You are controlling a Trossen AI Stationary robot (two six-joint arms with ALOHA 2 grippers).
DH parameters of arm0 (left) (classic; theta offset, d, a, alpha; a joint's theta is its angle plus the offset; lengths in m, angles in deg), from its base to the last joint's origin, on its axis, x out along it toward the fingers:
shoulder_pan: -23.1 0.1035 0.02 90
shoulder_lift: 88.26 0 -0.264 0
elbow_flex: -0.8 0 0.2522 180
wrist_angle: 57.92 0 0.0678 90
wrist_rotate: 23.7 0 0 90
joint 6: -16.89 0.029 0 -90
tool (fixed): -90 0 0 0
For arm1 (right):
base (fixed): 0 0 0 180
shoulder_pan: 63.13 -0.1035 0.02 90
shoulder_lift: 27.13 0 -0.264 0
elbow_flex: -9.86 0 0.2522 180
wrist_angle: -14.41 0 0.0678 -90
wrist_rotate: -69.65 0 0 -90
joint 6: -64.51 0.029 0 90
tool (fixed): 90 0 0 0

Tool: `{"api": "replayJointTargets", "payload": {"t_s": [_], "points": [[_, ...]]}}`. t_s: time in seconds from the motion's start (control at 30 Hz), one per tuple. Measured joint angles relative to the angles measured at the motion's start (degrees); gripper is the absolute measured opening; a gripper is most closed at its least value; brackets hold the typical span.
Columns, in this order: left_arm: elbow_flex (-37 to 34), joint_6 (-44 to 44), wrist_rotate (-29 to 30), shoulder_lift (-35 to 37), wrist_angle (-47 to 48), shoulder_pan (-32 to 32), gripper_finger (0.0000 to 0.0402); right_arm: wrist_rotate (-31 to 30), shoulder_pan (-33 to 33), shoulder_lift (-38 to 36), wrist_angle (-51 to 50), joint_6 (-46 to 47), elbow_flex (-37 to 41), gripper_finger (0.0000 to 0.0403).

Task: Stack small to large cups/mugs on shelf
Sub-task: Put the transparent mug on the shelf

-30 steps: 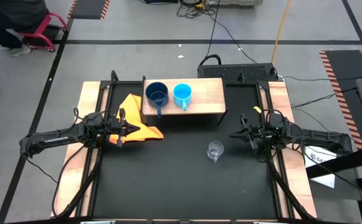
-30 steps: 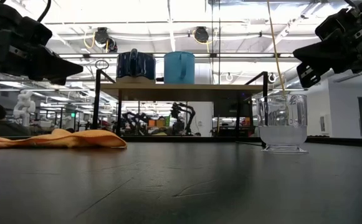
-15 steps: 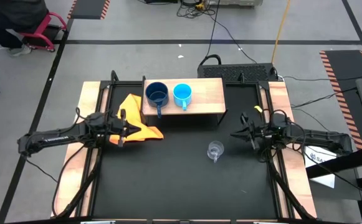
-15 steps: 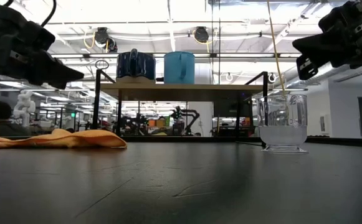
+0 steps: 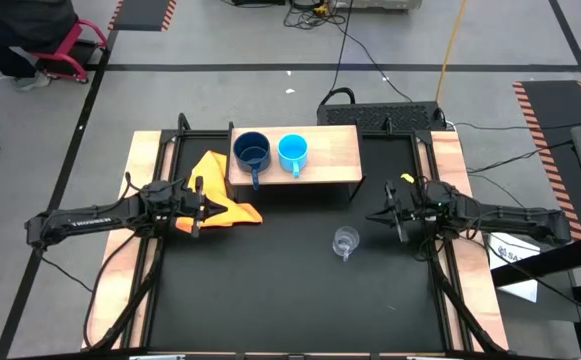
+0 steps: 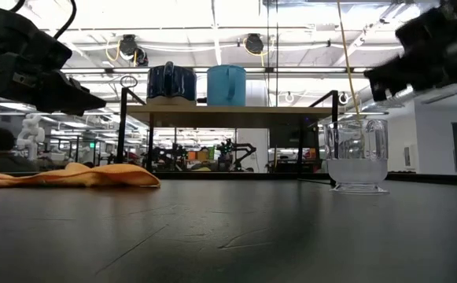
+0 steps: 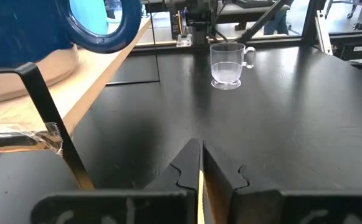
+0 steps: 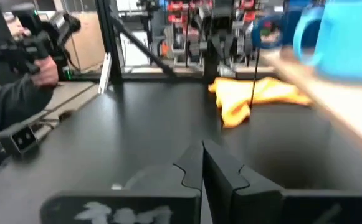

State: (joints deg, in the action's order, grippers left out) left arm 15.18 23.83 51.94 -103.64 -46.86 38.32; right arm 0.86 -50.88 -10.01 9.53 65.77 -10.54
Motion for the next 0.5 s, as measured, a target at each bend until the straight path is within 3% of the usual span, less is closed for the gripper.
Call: {"api": "replayJointTargets", "payload": {"t_s": [0.2,0.5], "points": [[0.0,-0.1,0.0,0.0,0.0,0.0,0.0030,-0.2,-0.1,7.2,-3.6,-0.3,-5.5,0.0000],[0.0,-0.1,0.0,0.0,0.0,0.0,0.0031,0.1,-5.6,17.6,-3.1,-2.1,-11.9,0.0000]]}}
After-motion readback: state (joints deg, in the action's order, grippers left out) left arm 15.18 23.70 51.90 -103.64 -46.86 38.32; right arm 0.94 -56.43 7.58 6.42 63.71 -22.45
